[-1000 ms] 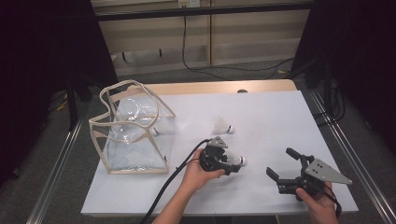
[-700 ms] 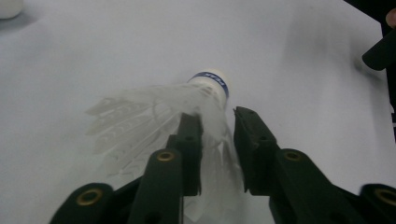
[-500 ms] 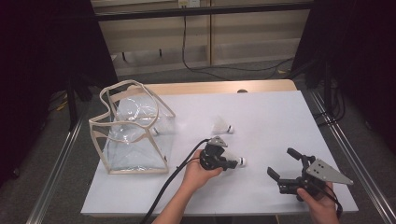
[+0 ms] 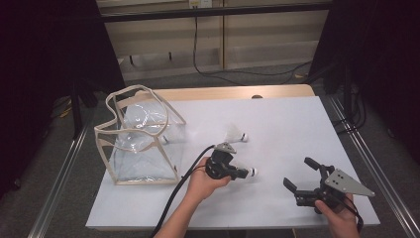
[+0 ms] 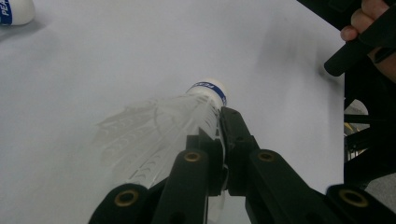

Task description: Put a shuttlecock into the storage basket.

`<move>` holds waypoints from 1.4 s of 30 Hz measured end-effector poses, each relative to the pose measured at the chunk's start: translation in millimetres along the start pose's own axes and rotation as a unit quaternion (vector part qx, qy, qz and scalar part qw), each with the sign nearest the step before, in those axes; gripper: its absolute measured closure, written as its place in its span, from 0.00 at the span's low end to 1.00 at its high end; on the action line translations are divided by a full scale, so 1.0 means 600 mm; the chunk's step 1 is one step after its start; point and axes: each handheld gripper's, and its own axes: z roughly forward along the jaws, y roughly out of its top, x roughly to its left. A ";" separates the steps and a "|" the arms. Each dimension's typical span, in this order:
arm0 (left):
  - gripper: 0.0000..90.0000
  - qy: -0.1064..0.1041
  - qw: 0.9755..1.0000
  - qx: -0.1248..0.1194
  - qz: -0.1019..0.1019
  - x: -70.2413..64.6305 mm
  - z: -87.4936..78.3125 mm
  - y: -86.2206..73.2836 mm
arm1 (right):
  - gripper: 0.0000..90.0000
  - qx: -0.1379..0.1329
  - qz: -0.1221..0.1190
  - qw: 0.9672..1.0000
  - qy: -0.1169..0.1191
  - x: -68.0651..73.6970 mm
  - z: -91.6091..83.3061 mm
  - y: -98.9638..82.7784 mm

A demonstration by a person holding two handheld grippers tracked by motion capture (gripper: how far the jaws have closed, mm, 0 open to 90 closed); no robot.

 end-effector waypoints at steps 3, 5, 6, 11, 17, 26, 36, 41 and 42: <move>0.99 0.000 1.000 0.004 -0.001 0.000 -0.009 0.002 | 0.01 0.000 -0.001 1.000 -0.001 0.000 0.000 0.000; 0.99 -0.001 1.000 0.005 -0.002 -0.002 -0.014 0.002 | 0.01 0.000 0.001 1.000 -0.001 0.000 0.000 0.000; 0.99 0.000 1.000 0.008 0.000 -0.002 -0.017 0.003 | 0.01 0.000 0.001 1.000 -0.001 -0.001 0.000 0.000; 0.99 -0.007 1.000 0.009 -0.005 -0.002 -0.032 0.006 | 0.01 0.000 0.000 1.000 -0.001 -0.001 0.000 0.000; 0.99 -0.007 1.000 0.012 -0.007 -0.001 -0.048 0.010 | 0.01 -0.001 0.001 1.000 0.000 0.000 0.000 0.000; 0.99 -0.004 1.000 0.020 -0.007 -0.001 -0.066 0.018 | 0.01 0.000 0.001 1.000 0.000 -0.001 -0.001 0.001; 0.99 0.013 0.999 0.030 -0.003 -0.001 -0.092 0.032 | 0.01 0.000 0.001 1.000 0.000 -0.001 -0.001 0.001; 0.99 0.013 0.999 0.033 -0.003 -0.002 -0.103 0.038 | 0.01 0.000 0.001 1.000 0.001 0.000 -0.001 0.001; 0.99 0.012 0.999 0.033 -0.003 -0.002 -0.105 0.039 | 0.01 -0.001 0.001 1.000 0.001 0.000 -0.001 0.001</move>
